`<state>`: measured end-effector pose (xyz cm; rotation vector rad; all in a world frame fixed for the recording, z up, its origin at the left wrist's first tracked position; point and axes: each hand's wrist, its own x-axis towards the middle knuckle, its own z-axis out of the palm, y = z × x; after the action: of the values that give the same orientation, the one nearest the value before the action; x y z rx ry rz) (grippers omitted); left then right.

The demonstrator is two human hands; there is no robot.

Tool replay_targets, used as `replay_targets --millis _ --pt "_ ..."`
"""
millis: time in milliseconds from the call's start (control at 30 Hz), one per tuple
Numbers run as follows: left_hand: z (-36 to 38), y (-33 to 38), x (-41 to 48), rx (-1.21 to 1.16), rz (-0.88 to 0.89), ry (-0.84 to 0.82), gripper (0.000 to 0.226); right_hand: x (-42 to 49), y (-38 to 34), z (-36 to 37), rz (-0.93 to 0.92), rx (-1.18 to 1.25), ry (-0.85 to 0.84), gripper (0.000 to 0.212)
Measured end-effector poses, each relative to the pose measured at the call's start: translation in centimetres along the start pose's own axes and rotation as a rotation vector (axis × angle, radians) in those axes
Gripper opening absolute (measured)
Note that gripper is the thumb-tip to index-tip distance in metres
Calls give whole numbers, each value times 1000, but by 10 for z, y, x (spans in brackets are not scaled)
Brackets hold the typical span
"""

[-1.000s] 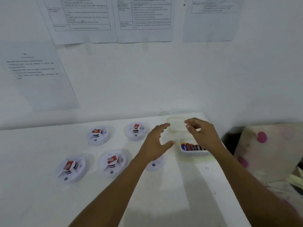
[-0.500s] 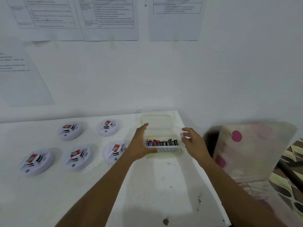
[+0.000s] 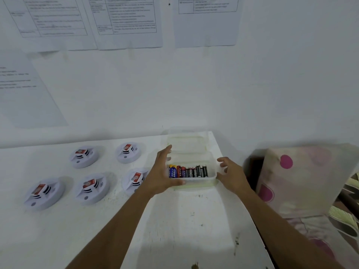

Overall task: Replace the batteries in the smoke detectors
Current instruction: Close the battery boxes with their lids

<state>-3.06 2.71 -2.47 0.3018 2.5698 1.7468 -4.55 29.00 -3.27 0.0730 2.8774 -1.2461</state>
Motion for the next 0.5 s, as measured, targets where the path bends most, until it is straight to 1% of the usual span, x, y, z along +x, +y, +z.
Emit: replay_targets --millis 100,200,267,333,367,433,500 --pt "-9 -1 -5 19 -8 53 116 3 -4 2 12 -20 -30 59" --pt "-16 -3 -10 10 -4 79 117 5 -10 -1 85 3 -69 64" --pt "-19 -3 -12 4 -4 87 118 7 -12 -4 124 30 -56 64" --pt "-21 -4 -14 -8 -8 95 117 6 -10 -9 153 64 -51 68" --pt "-22 -4 -14 -8 -11 99 117 7 -8 -12 175 98 -58 72" --pt "-22 -4 -15 -8 -12 102 117 4 -4 -20 237 244 -75 76" --pt "-21 -3 -15 -10 -11 94 117 -1 -5 -31 269 422 -100 69"
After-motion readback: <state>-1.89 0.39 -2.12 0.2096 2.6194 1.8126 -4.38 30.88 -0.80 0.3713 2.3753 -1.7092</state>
